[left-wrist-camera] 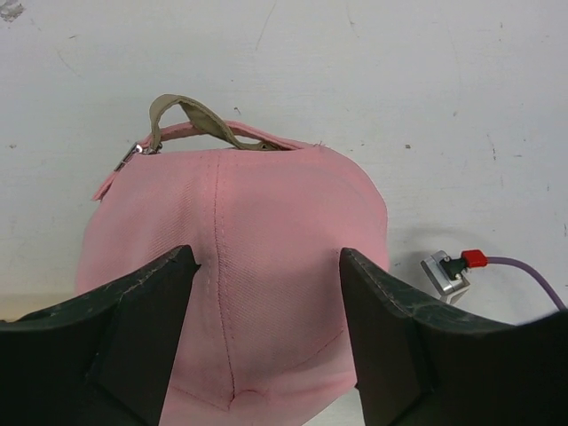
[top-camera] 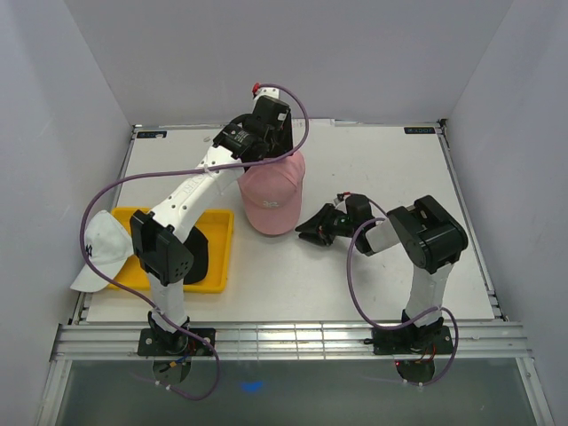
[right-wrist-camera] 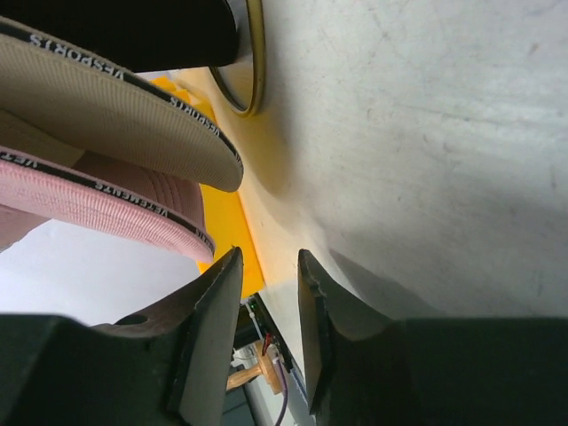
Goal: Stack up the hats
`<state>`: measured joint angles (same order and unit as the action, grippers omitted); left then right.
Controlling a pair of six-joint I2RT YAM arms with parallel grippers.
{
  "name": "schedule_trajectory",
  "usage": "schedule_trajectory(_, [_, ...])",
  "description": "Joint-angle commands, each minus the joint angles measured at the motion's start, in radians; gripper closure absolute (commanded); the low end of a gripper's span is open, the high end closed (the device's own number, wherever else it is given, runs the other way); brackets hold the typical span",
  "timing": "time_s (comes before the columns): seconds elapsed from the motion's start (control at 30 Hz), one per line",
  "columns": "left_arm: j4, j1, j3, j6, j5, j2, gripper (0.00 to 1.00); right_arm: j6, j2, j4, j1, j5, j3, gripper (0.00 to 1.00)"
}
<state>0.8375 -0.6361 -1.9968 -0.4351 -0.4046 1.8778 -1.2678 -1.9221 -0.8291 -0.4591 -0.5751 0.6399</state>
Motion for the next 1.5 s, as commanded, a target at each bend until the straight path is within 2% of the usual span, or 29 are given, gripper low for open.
schedule_trajectory(0.0, [0.015,0.012,-0.074,0.021,0.006,-0.052,0.22,0.056,0.070,0.079,0.010,0.009,0.024,0.61])
schedule_trajectory(0.13, [0.020,0.021,-0.131,0.021,0.010,-0.075,0.18,0.093,0.121,0.140,0.020,0.009,0.020,0.45])
schedule_trajectory(0.33, [0.023,0.030,-0.103,-0.011,-0.026,-0.172,0.17,0.159,0.227,0.261,0.051,0.008,-0.009,0.33])
schedule_trajectory(0.57, [0.015,0.033,0.031,-0.069,-0.098,-0.364,0.17,0.237,0.359,0.398,0.082,0.011,-0.042,0.30])
schedule_trajectory(0.77, [0.147,0.042,0.179,-0.195,-0.266,-0.535,0.18,0.352,0.491,0.572,0.083,0.026,-0.046,0.30])
schedule_trajectory(0.87, [0.332,0.111,0.219,-0.301,-0.329,-0.568,0.17,0.413,0.549,0.654,0.079,0.026,-0.037,0.30])
schedule_trajectory(0.9, [0.406,0.190,0.243,-0.318,-0.327,-0.569,0.16,0.426,0.570,0.665,0.074,0.015,-0.037,0.30])
schedule_trajectory(0.97, [0.434,0.284,0.350,-0.347,-0.271,-0.580,0.15,0.462,0.592,0.699,0.065,0.014,-0.028,0.30])
schedule_trajectory(1.0, [0.431,0.350,0.392,-0.356,-0.260,-0.604,0.15,0.473,0.612,0.731,0.062,0.014,-0.025,0.30])
schedule_trajectory(1.07, [0.399,0.400,0.518,-0.372,-0.220,-0.637,0.14,0.493,0.629,0.760,0.054,0.008,-0.014,0.29])
schedule_trajectory(1.2, [0.261,0.565,0.708,-0.350,-0.106,-0.694,0.14,0.562,0.661,0.834,0.040,-0.019,0.015,0.29])
schedule_trajectory(1.37, [0.155,0.613,0.877,-0.335,-0.005,-0.743,0.14,0.613,0.709,0.927,0.034,-0.022,0.015,0.28])
schedule_trajectory(1.47, [0.138,0.618,0.894,-0.333,0.012,-0.727,0.14,0.627,0.729,0.935,0.036,-0.031,-0.003,0.29])
